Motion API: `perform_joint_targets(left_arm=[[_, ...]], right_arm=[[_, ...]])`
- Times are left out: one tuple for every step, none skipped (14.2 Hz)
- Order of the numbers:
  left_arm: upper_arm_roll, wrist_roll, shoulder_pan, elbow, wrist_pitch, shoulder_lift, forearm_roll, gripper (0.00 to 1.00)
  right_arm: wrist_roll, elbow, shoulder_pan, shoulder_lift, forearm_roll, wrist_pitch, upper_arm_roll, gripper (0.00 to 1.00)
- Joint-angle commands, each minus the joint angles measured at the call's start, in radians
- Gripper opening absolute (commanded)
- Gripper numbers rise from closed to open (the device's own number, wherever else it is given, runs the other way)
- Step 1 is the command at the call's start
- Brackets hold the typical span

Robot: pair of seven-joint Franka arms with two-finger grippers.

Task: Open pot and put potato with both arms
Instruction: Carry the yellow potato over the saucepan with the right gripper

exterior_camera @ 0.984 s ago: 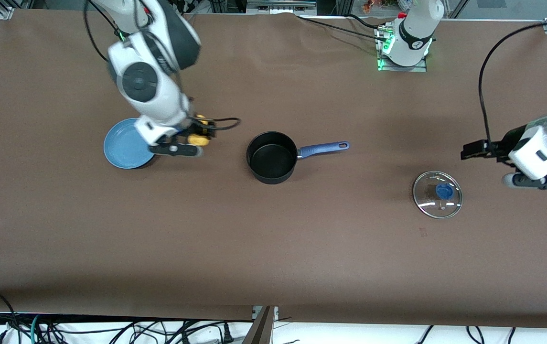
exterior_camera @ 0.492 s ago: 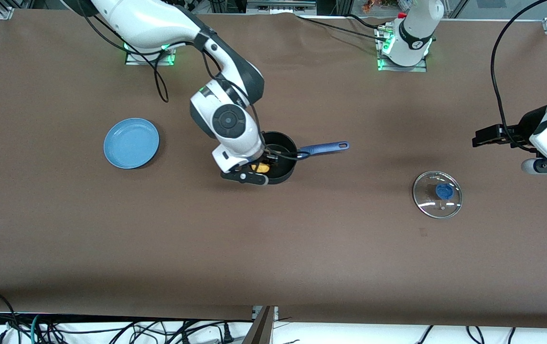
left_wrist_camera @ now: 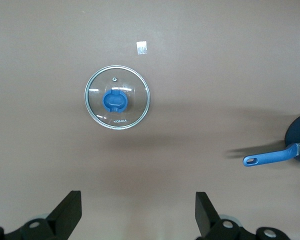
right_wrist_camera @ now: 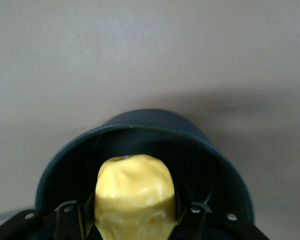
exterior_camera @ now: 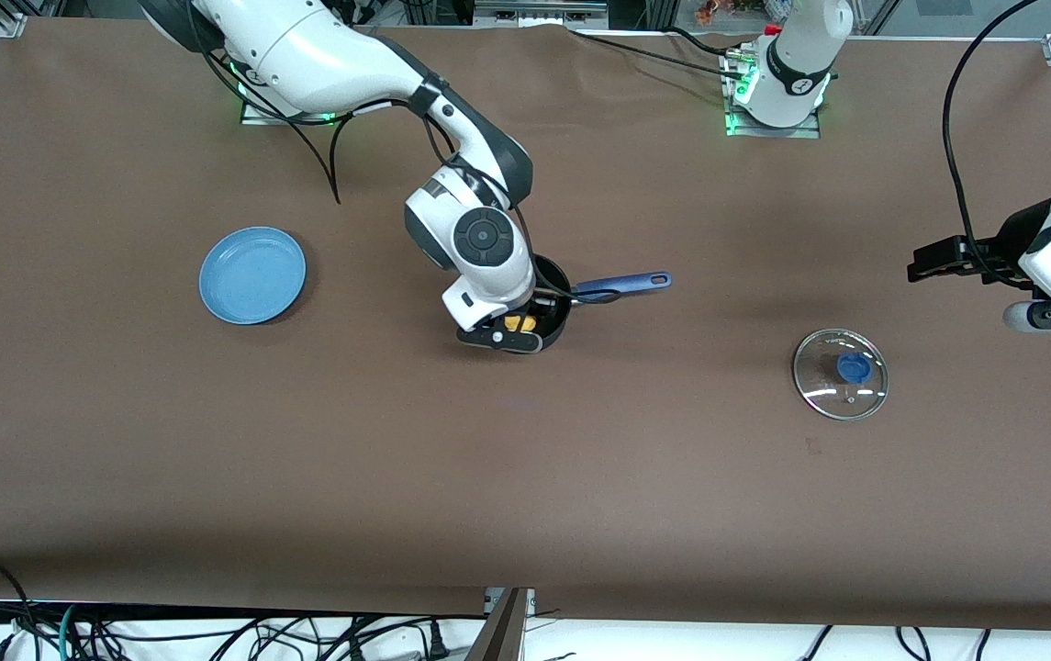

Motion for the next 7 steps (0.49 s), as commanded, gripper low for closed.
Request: perform_joint_targets(left_arm=[[0.013,-0.025,-0.014,0.007,-0.017,-0.020,-0.011,1.00],[0.014,-0.022,-0.015,0.004,-0.017,-0.022,-0.009,1.00],[0.014,-0.022,-0.015,0.004,-0.017,-0.023,-0.006,1.00],[0.014,-0.022,-0.015,0.004,-0.017,-0.023,0.003,1.00],[0.014,-0.021,-0.014,0.004,-0.017,-0.023,0.014,1.00],[0.014,-0.021,-0.015,0.005,-0.017,-0.023,0.014,1.00],[0.014,-0.021,-0.015,0.006,-0.017,-0.022,0.014,1.00]], right_arm=[[0.025,0.021,0.033,0.036,-0.042,0.000,-0.024,0.39],[0.026,0.013,0.043,0.039,-0.053,0.000,-0.026,0.39],[0.026,0.002,0.050,0.041,-0.054,0.001,-0.037,0.39],[0.026,0.001,0.051,0.050,-0.056,0.003,-0.038,0.39],[0.026,0.001,0.051,0.061,-0.054,0.018,-0.038,0.40],[0.026,-0.001,0.051,0.061,-0.054,0.033,-0.038,0.46],[0.027,-0.001,0.051,0.061,-0.048,0.032,-0.038,0.78]])
